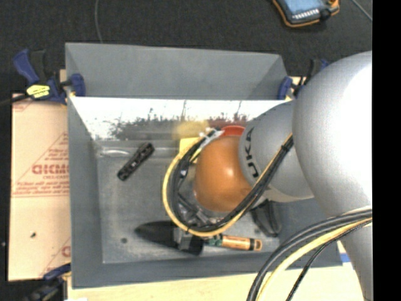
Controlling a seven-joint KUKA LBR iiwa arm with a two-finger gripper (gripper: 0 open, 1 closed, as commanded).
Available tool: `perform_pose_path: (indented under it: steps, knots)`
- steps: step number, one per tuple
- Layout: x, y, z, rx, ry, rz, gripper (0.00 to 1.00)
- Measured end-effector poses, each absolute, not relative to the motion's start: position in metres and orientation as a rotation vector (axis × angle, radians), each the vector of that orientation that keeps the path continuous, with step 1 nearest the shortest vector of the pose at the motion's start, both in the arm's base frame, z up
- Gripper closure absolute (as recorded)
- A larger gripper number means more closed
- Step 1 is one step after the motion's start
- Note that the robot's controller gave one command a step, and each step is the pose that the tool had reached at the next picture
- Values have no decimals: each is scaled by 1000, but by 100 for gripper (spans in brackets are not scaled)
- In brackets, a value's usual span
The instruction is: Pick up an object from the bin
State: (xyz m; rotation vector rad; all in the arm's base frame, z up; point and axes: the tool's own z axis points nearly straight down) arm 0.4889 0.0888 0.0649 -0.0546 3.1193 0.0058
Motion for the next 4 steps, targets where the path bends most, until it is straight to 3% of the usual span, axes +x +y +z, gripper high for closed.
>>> perform_pose_path:
  steps: [3,4]
  knots:
    - [489,88,116,-49,3117,8,100]
    - [487,88,158,-49,3125,6,100]
